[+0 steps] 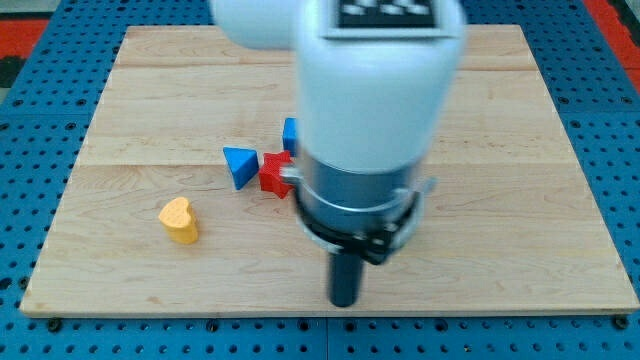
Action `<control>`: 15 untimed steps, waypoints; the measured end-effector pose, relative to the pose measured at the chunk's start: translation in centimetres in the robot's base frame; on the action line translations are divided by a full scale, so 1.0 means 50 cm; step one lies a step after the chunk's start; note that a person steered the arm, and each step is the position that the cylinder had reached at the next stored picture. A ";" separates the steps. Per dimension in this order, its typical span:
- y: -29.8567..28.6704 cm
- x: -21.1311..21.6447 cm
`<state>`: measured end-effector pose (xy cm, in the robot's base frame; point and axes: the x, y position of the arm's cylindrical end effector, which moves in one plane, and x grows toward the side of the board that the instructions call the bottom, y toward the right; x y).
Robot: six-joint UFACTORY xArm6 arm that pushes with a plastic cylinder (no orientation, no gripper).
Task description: Push the yellow heart closer to the blue triangle
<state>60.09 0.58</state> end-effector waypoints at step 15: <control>-0.391 -0.148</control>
<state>52.68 -18.94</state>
